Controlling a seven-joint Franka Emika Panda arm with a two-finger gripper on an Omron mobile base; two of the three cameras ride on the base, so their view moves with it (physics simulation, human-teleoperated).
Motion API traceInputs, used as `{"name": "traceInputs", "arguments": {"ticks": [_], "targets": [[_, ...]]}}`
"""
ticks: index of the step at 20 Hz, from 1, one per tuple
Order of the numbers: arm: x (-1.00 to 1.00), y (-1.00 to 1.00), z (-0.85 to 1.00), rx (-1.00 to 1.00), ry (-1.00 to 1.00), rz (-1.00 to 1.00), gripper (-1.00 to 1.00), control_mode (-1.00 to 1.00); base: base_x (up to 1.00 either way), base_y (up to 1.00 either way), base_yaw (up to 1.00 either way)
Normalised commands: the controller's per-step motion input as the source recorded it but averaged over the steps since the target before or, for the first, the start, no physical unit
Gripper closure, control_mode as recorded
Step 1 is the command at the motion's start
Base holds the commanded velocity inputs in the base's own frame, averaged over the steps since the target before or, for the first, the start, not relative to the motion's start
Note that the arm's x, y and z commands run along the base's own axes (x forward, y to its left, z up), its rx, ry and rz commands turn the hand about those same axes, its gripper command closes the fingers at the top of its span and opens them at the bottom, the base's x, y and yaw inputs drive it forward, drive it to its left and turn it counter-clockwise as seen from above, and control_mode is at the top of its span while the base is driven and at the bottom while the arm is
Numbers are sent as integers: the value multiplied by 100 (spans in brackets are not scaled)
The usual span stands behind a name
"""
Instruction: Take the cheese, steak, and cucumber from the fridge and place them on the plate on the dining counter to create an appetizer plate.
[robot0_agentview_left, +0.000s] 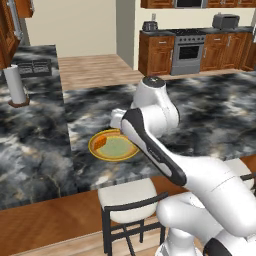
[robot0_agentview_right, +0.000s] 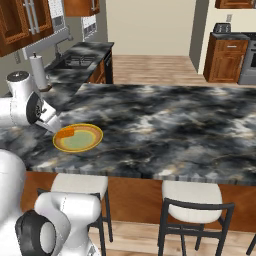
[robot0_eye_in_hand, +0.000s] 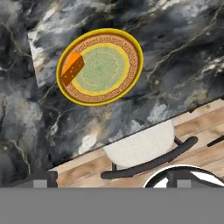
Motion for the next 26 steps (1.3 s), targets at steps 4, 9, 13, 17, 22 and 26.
{"name": "traceInputs", "arguments": {"ticks": [4, 9, 13, 17, 22, 26], "targets": [[-84, -83, 100, 0, 0, 0, -100, -100, 0, 0, 0], [-87, -51, 79, -5, -3, 2, -100, -100, 0, 0, 0], [-84, -26, 21, -15, -11, 13, -100, -100, 0, 0, 0], [-68, -24, 0, -21, -22, 21, -100, -100, 0, 0, 0], [-34, -68, -8, -6, -21, 28, -100, -100, 0, 0, 0], [0, -69, -1, 2, -7, 32, -100, -100, 0, 0, 0]]}}
